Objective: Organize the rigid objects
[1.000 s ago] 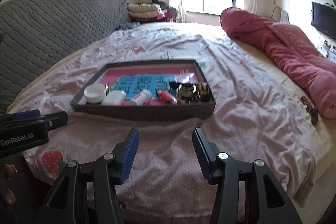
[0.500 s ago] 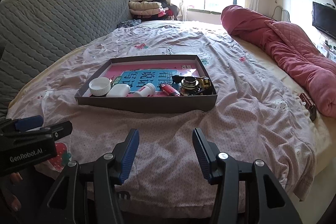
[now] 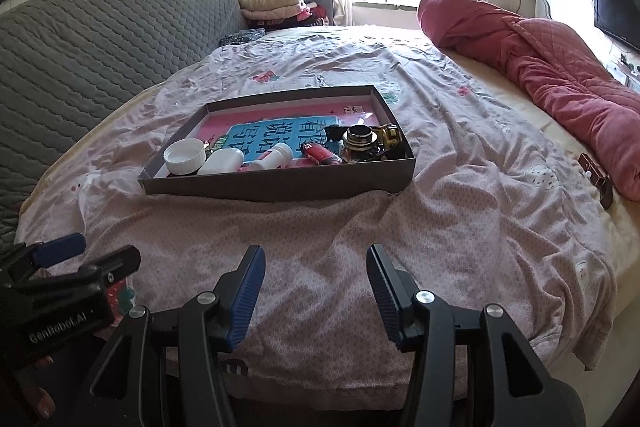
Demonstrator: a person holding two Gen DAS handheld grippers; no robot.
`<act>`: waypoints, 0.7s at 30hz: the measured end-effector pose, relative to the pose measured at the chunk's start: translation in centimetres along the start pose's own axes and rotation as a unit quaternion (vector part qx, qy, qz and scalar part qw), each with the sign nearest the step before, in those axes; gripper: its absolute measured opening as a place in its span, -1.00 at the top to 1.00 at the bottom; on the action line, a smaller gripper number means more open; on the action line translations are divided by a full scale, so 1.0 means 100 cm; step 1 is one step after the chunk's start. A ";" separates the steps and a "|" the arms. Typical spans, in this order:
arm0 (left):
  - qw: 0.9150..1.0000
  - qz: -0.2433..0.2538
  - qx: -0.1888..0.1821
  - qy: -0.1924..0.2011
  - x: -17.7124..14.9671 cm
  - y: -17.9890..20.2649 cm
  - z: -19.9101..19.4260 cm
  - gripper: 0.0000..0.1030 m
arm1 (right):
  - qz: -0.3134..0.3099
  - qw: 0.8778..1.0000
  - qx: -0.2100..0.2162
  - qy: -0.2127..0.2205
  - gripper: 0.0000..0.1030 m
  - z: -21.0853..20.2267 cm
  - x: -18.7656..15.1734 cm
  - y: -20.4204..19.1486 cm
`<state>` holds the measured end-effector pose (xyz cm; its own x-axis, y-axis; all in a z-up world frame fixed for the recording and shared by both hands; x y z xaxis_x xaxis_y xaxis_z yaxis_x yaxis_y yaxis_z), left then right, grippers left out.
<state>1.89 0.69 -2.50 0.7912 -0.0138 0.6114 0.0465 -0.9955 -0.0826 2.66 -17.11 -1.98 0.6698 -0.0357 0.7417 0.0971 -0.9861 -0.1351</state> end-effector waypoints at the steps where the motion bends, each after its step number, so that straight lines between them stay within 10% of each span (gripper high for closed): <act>1: 1.000 0.000 0.000 -0.001 0.000 0.000 0.001 -0.48 | -0.001 1.000 -0.002 -0.003 -0.01 0.001 -0.001 0.000; 21: 1.000 0.013 0.001 0.009 0.002 0.007 -0.005 -0.48 | -0.007 1.000 -0.003 0.003 -0.01 0.000 0.000 -0.002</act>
<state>1.76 -0.04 -2.09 0.7813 -0.0416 0.6227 0.0272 -0.9946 -0.1006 2.66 -16.91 -1.96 0.6641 -0.0221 0.7474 0.1018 -0.9876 -0.1196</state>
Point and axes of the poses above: each gripper's, at about its wrist camera, not at the fingertips, and z roughly the way its jaws point, y to its right, x to its top, the point moved 2 cm from there along z, roughly the way its jaws point, and after that the axes turned 7 degrees about z, right-handed, at the moved point
